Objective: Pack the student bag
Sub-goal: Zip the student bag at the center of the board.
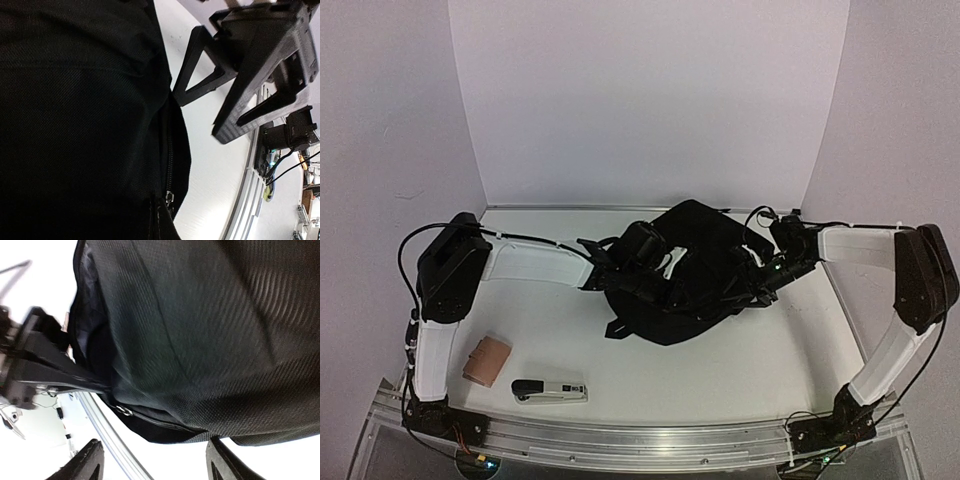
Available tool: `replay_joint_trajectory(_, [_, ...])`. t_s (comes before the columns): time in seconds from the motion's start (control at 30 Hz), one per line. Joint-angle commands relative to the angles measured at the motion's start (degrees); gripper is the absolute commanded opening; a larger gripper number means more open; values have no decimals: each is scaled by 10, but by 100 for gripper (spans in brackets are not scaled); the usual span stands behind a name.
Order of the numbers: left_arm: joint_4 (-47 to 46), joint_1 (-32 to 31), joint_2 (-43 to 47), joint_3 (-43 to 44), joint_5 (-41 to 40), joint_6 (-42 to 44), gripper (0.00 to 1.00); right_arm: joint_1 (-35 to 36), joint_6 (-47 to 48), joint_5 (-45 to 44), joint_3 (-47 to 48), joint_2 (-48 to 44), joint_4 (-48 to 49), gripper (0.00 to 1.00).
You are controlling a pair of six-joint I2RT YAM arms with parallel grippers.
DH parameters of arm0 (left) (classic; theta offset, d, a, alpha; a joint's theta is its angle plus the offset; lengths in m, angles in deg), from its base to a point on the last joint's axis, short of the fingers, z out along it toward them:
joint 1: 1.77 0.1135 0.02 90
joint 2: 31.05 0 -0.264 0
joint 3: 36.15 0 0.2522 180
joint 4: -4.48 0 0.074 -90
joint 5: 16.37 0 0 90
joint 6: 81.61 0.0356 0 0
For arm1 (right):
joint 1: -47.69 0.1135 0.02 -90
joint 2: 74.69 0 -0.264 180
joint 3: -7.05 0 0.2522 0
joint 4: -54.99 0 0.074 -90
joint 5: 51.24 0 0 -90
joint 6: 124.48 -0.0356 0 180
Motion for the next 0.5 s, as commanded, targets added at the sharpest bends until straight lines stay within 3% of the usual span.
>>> replay_joint_trajectory(0.0, [-36, -3, 54, 0, 10, 3, 0, 8, 27, -39, -14, -41, -16, 65])
replay_joint_trajectory(0.2, [-39, -4, 49, 11, 14, 3, 0, 9, 35, -60, -48, -70, -39, 64])
replay_joint_trajectory(0.47, [-30, -12, 35, 28, 17, 9, 0, 37, -39, -37, -26, 9, 42, 65])
